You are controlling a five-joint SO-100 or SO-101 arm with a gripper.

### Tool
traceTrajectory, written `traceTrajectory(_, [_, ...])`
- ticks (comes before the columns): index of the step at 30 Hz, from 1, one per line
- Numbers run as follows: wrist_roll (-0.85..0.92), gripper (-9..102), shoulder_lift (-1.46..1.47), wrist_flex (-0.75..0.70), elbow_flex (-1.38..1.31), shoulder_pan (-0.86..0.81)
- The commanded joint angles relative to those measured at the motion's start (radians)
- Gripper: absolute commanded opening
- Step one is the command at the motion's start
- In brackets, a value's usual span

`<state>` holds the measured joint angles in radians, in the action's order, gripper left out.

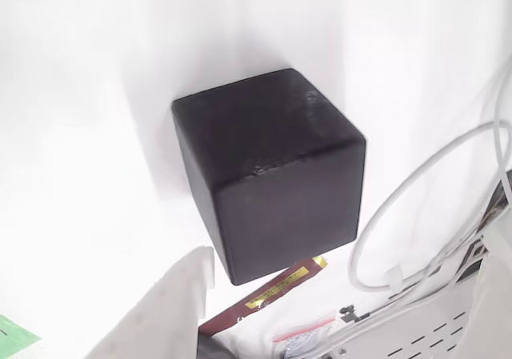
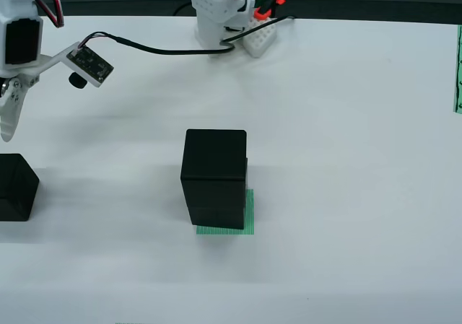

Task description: Stack 3 Blocks on the chosen place.

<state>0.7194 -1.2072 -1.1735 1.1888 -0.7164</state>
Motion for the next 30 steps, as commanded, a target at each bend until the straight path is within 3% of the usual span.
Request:
traceTrajectory(1, [0.058,41,0.025,0.018,-0.072,-0.014])
traceTrajectory(30, [0.091,38,0.304,-0.057,-0.27,0.009])
